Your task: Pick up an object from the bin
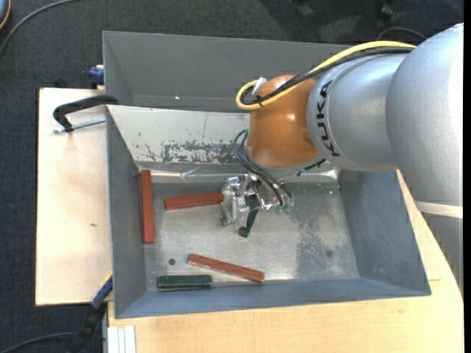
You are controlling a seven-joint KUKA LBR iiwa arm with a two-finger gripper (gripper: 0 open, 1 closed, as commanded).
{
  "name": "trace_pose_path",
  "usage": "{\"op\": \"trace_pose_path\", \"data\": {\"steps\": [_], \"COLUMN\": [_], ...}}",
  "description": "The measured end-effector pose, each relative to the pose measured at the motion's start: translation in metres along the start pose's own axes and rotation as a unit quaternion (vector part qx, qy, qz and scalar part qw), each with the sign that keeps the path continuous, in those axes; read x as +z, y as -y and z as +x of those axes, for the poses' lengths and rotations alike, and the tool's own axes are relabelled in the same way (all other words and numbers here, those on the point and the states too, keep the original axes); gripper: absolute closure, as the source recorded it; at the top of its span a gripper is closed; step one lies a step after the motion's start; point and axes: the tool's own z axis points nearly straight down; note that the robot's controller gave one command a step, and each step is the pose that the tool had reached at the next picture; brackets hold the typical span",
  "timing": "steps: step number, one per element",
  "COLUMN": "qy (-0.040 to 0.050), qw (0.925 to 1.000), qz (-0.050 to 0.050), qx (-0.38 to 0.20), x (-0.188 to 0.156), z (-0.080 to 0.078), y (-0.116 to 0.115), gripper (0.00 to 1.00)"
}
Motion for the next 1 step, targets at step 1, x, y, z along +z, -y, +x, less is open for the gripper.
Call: {"op": "trace_pose_path", "data": {"steps": [1], "qy": [-0.0011], "qw": [1.0000], "qz": [0.000], "qx": [0.000], "x": [-0.0001], "z": [0.0012], "y": [-0.0005], "gripper": [0.00]}}
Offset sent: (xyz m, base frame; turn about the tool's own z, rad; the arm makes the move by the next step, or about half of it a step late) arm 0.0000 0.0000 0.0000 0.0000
